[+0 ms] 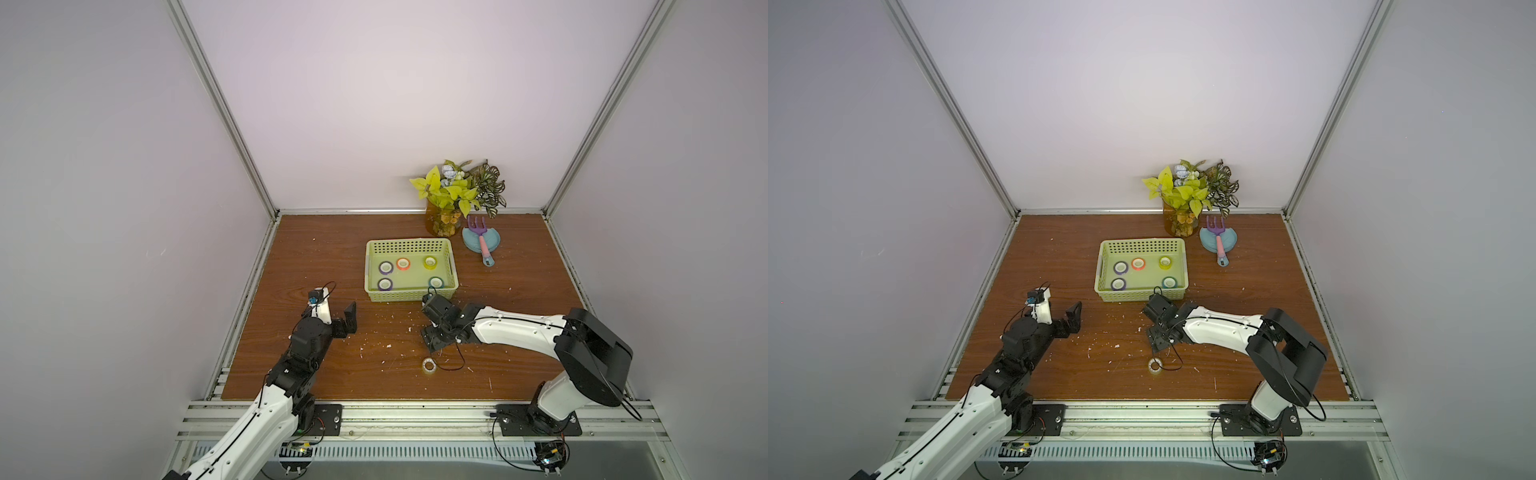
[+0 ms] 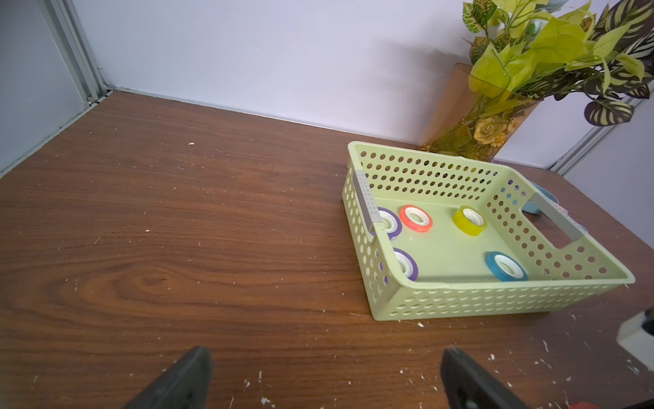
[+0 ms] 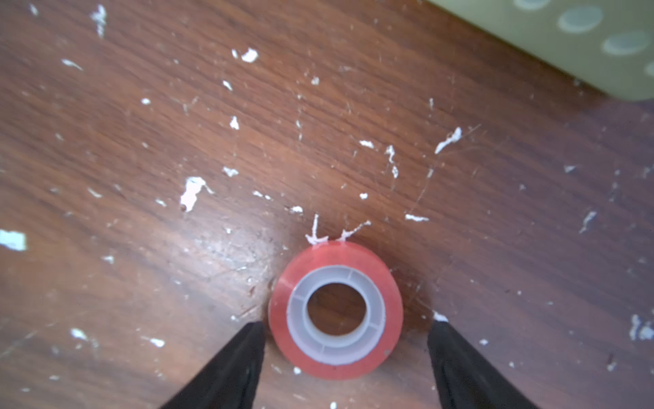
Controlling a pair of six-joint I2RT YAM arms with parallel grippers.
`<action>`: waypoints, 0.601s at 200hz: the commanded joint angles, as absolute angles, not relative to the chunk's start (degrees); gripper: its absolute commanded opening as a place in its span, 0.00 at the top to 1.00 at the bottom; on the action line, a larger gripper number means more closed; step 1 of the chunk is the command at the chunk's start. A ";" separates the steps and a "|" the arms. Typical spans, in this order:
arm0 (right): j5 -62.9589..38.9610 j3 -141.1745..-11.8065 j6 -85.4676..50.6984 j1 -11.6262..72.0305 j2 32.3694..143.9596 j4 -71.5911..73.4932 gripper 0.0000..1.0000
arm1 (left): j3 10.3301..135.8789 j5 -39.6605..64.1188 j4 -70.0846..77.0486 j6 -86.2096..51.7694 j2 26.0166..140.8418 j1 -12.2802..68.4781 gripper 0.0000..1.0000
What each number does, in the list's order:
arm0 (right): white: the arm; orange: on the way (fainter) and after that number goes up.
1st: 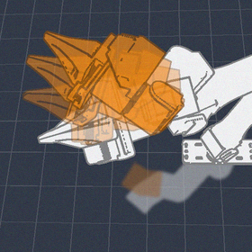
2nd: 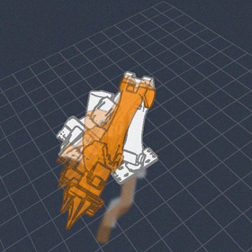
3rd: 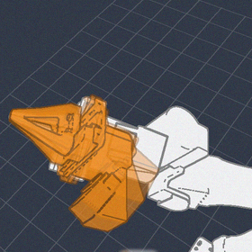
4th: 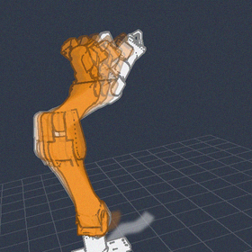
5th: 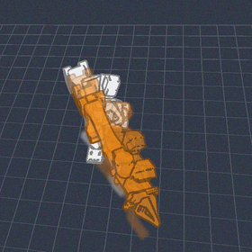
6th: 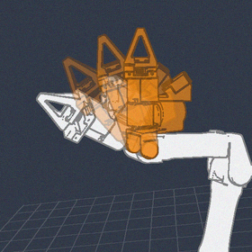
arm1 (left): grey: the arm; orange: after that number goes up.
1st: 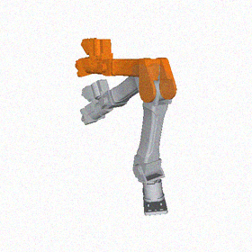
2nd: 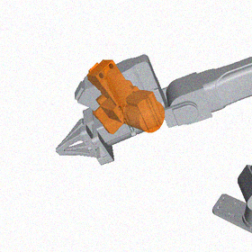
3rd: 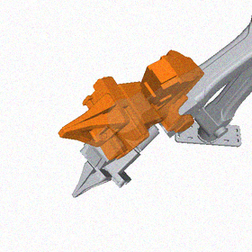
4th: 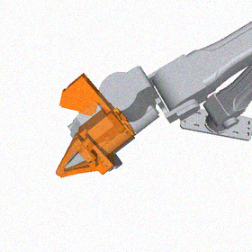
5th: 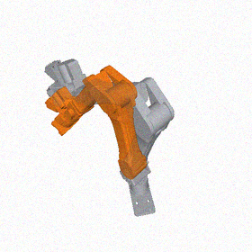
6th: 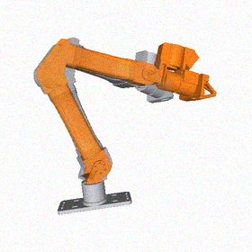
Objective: Put the transparent tape into the storage box
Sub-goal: Pick up the tape from the center of the board.
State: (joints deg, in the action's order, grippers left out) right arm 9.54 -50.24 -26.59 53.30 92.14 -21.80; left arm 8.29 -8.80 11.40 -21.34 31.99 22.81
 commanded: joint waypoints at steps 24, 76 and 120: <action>10.54 -52.48 -27.25 53.70 93.77 -22.24 0.25 | 8.10 -8.46 12.62 -20.83 32.17 22.28 0.00; 10.77 -52.64 -27.33 53.70 94.82 -21.55 0.29 | 8.09 -8.41 12.83 -20.82 32.52 22.32 0.00; 10.39 -52.40 -27.33 53.70 95.54 -21.36 0.33 | 8.17 -8.36 13.01 -20.83 32.87 22.28 0.00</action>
State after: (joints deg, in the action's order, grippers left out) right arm 10.22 -51.48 -26.87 53.30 94.26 -20.62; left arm 8.29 -8.78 11.84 -21.34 32.64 22.81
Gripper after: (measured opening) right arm 0.677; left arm 0.997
